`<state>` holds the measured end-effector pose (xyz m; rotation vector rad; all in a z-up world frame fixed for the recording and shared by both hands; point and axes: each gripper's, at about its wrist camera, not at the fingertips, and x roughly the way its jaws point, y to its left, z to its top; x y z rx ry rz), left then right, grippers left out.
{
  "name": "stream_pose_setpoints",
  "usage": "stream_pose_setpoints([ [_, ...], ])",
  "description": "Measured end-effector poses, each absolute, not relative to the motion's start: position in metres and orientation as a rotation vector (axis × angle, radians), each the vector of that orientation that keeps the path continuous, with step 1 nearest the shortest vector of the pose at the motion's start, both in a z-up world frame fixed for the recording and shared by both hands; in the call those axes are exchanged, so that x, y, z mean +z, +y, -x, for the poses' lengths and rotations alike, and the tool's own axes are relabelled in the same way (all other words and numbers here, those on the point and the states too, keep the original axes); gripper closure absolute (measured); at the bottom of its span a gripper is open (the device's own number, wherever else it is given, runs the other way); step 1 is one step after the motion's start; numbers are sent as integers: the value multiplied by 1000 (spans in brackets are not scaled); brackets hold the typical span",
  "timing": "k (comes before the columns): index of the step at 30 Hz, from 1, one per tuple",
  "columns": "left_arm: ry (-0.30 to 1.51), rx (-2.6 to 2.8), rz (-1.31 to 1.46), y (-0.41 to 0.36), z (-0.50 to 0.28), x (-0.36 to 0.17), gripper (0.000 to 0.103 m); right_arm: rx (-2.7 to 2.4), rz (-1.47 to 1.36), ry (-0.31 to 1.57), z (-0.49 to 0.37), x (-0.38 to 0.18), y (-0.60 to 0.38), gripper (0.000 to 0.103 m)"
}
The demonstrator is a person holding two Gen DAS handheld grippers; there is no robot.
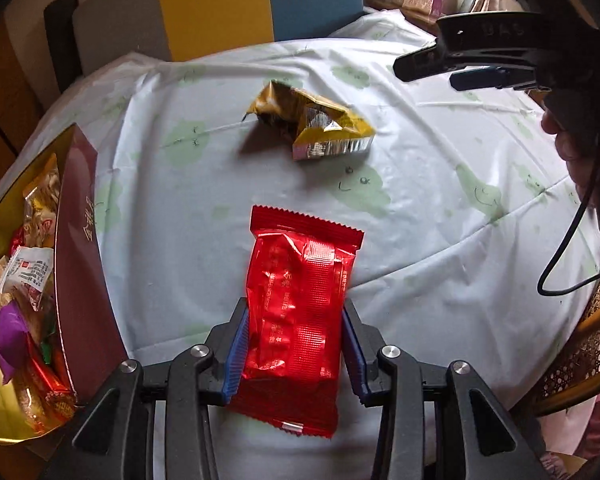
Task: Organize snacks
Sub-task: 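Grasp the yellow and black chip bag with the right gripper and lift it, then carry the red packet into the gold tray and open the left gripper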
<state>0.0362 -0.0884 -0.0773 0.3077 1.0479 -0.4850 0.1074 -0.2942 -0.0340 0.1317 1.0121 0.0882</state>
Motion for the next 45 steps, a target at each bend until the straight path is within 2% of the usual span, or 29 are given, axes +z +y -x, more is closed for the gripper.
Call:
stream_pose_setpoints([
  [11,967,-511,-263,-81,-30,-81,60,219,-101,1074,-115,-51,-254,19],
  [22,943,-528,-227,-76,-27,-86,59,236,-38,1145,-175,-69,-214,20],
  [23,943,-530,-224,-76,-27,-86,59,240,-30,1158,-180,-72,-210,21],
  [24,943,-531,-222,-76,-27,-85,59,243,-15,1168,-183,-75,-206,29],
  [25,942,-532,-220,-75,-27,-86,59,245,4,1178,-185,-78,-203,46],
  [26,942,-533,-218,-74,-27,-85,59,221,44,1183,-185,-80,-200,54],
  [28,938,-536,-215,-74,-27,-85,59,228,79,1172,-180,-79,-198,64],
  [37,928,-531,-214,-76,-24,-86,59,237,157,1213,-124,-77,-226,66],
  [45,922,-518,-227,-78,-23,-86,59,252,27,1220,-96,-87,-257,61],
])
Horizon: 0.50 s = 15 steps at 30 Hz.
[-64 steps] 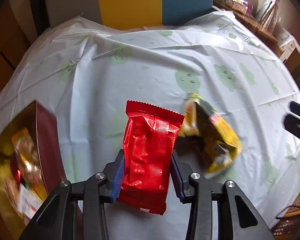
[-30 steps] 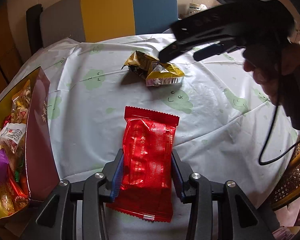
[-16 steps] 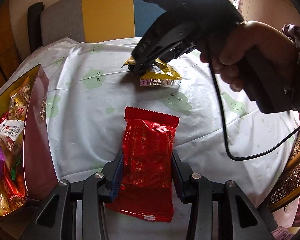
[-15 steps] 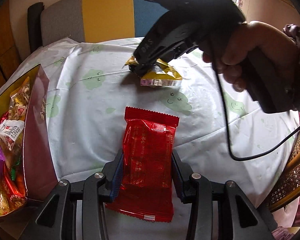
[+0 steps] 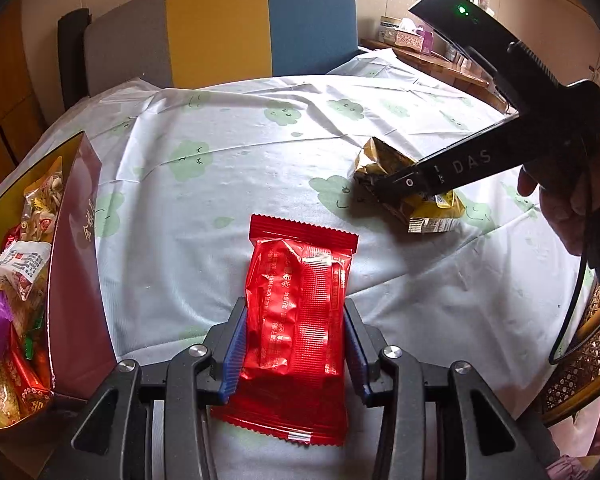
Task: Organize snacks
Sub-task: 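Carry the red packet into the gold tray and open the left gripper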
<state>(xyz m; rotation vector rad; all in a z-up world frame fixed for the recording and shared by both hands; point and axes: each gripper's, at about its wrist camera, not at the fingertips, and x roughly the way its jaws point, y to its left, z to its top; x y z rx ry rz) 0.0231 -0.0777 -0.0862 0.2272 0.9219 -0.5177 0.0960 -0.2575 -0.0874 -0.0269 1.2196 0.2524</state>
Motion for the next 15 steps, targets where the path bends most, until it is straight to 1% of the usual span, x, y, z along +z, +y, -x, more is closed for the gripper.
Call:
stream_pose_setpoints([
  [5,913,-509,-244,-80,-22,-85,59,260,81,1192,-88,-87,-250,61],
  [7,917,-506,-236,-79,-23,-85,59,272,82,1191,-87,-88,-250,58],
  [9,916,-503,-242,-80,-22,-84,59,274,91,1192,-87,-88,-249,58],
  [12,941,-502,-239,-82,-23,-80,60,275,129,1182,-86,-89,-243,57],
  [15,928,-509,-233,-83,-21,-72,60,277,133,1175,-86,-89,-241,56],
])
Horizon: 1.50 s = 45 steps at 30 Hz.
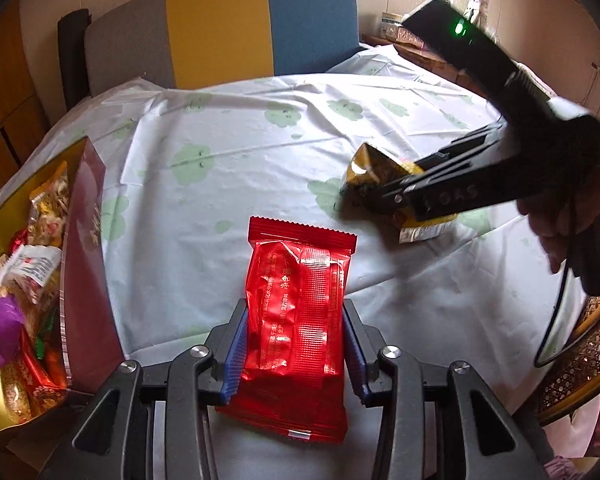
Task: Organize snacks
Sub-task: 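Carry the red packet into the gold tray and open the left gripper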
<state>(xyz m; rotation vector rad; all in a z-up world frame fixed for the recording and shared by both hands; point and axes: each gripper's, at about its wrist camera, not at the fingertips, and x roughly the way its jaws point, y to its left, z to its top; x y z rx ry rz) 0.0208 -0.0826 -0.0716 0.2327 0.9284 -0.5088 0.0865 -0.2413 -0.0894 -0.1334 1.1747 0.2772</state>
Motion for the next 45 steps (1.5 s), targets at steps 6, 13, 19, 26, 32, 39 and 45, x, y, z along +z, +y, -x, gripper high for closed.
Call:
stream_pose_setpoints([
  [6,896,-524,-186,-81,-17,-44,60,272,132,1180,-89,-90,-239,56],
  [13,839,-480,-144,-65,-17,-6,60,269,154,1175,-91,-91,-234,56],
  [19,832,-435,-123,-52,-19,6,60,270,184,1160,-87,-93,-229,56],
  [26,825,-398,-99,-36,-17,9,60,271,205,1147,-81,-93,-226,57],
  [32,824,-367,-74,-21,-20,11,60,272,218,1139,-79,-92,-225,57],
  [39,826,-322,-27,7,-26,15,60,276,227,1135,-78,-92,-226,57],
  [45,819,-197,122,83,-41,29,60,275,232,1134,-78,-92,-225,57],
])
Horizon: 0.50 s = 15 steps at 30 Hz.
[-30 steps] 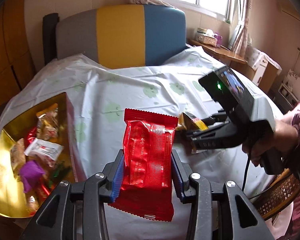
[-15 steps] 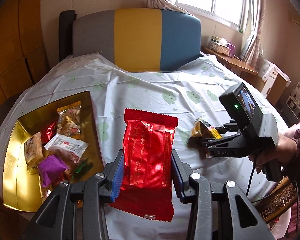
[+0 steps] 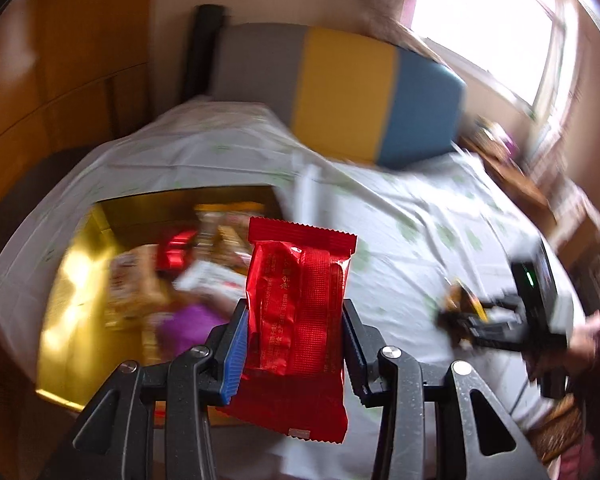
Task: Organize snacks
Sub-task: 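Carry the red packet into the gold tray and open the left gripper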
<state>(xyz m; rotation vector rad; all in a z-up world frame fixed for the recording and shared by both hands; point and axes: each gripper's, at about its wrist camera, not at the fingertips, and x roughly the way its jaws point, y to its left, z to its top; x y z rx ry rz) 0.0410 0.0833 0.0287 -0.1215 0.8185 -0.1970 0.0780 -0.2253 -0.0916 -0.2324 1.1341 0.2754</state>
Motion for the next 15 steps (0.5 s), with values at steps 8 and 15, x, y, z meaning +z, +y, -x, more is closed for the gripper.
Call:
stream_pose_setpoints([
  [8,817,25,356,205,-46,30,60,275,240,1134,-78,-91,-224,57],
  [15,897,58,413,229,-55,-2,60,274,237,1133,-79,-91,-225,57],
])
